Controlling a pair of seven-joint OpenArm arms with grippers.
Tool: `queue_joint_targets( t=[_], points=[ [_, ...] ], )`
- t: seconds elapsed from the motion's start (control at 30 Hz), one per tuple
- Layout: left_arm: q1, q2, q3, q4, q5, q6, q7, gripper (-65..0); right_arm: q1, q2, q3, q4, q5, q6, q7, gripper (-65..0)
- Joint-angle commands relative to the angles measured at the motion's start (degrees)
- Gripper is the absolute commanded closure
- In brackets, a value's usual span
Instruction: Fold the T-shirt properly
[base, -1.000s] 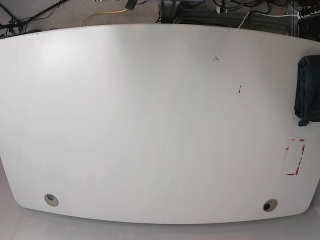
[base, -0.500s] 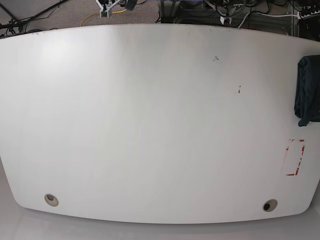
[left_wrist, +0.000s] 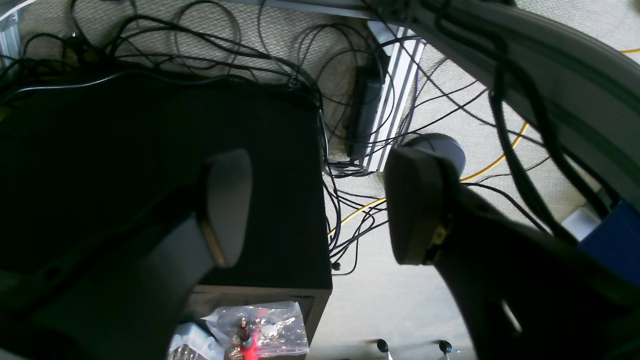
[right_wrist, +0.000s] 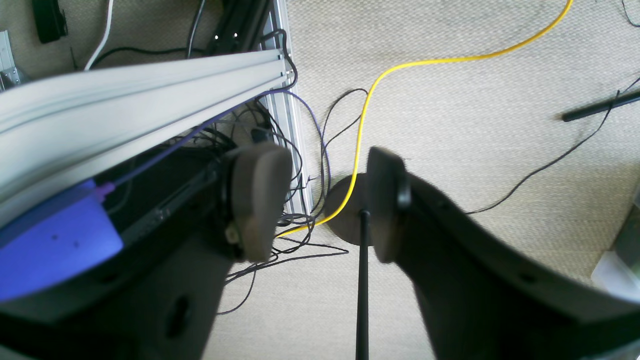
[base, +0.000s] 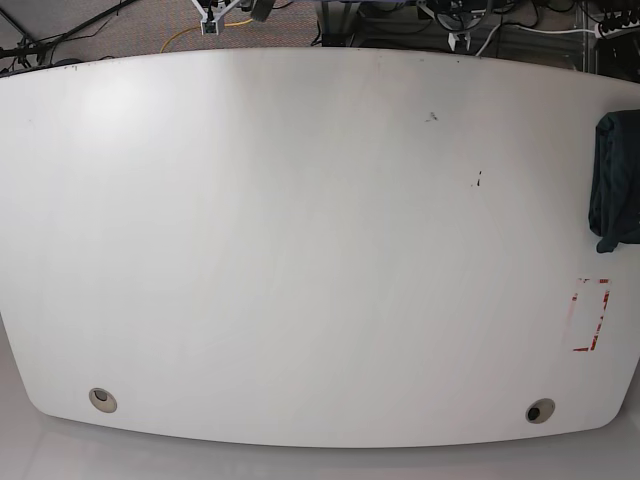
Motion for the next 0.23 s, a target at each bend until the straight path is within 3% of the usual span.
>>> queue_joint_targets(
  t=[0.0,0.1,0.2],
  points=[
    [0.0,-0.1,0.5,0.1,-0.1,0.0,0.0,-39.6,-0.4,0.3,0.0,0.1,0.1,0.1,0.5,-28.4],
    [0.0,0.0,2.8,0.1,-0.2,0.3,0.0,-39.7,-0.4,0.3,0.0,0.1,0.0,0.1,0.5,-28.4],
    [0.0,0.1,3.0,0.1,-0.2,0.4,0.0,-46.4,-0.4,0.1,0.0,0.2,0.0,0.1,0.5,-28.4]
  ],
)
